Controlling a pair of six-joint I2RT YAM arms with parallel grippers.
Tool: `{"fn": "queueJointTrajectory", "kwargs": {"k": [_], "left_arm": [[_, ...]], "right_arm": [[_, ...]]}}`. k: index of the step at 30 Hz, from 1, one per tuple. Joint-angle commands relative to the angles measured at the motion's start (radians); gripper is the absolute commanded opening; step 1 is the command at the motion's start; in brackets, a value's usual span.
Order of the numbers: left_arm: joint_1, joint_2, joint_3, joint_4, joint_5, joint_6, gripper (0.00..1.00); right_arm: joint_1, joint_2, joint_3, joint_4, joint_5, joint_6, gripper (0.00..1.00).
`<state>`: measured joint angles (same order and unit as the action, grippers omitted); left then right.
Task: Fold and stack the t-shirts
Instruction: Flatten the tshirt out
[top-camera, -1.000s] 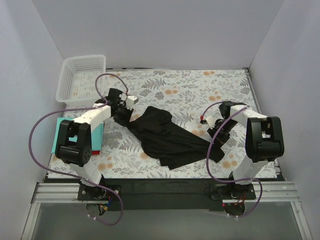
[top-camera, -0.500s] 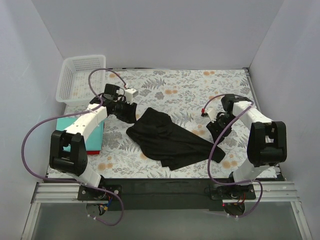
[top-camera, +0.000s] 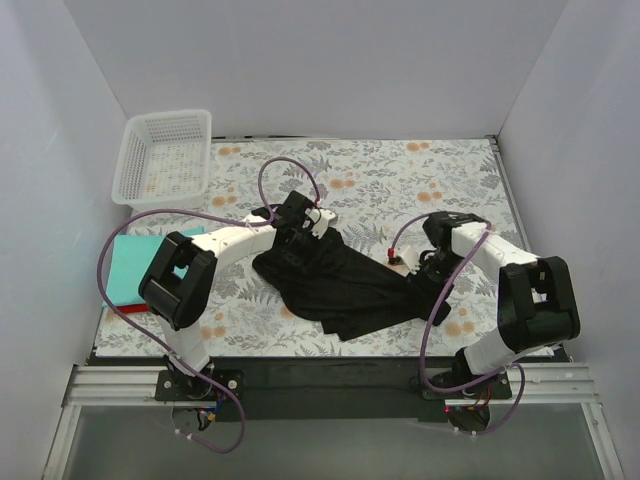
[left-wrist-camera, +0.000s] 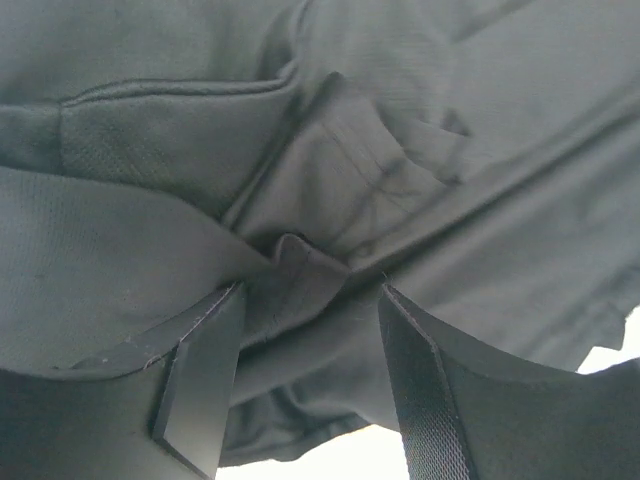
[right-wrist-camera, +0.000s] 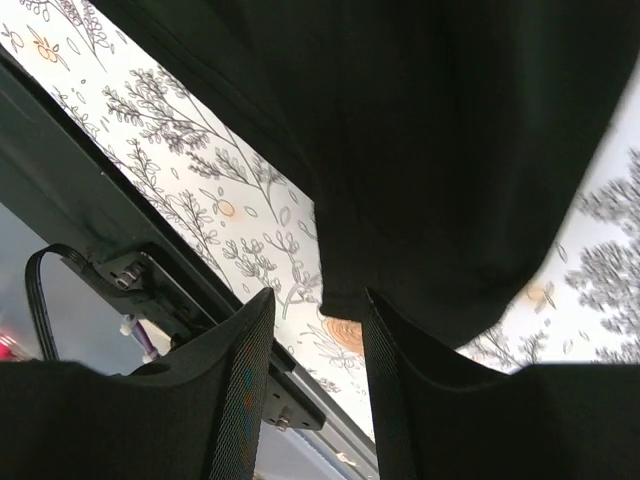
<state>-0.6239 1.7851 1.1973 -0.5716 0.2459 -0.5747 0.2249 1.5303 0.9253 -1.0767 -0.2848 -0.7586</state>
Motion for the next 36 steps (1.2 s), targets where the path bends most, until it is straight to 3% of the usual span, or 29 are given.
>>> {"fn": "queueJointTrajectory", "kwargs": {"k": [1, 8, 17, 27, 36], "left_arm": [[-0.01, 0.0, 0.044, 0.006, -0.071, -0.025, 0.54], [-0.01, 0.0, 0.024, 0.01, -0.082, -0.033, 0.54], [-0.01, 0.01, -0.007, 0.038, -0.108, -0.039, 0.53], [-0.01, 0.005, -0.012, 0.033, -0.096, -0.036, 0.53], [-0.01, 0.013, -0.002, 0.027, -0.096, -0.034, 0.54]], "right_arm": [[0.074, -0.03, -0.032, 0.038, 0.038, 0.036, 0.46], [0.152, -0.029, -0.109, 0.129, 0.16, 0.093, 0.44], [0.166, -0.024, -0.117, 0.156, 0.222, 0.114, 0.3], [0.171, -0.113, -0.033, 0.087, 0.196, 0.108, 0.33], [0.169, -0.07, -0.103, 0.147, 0.237, 0.094, 0.4]]}}
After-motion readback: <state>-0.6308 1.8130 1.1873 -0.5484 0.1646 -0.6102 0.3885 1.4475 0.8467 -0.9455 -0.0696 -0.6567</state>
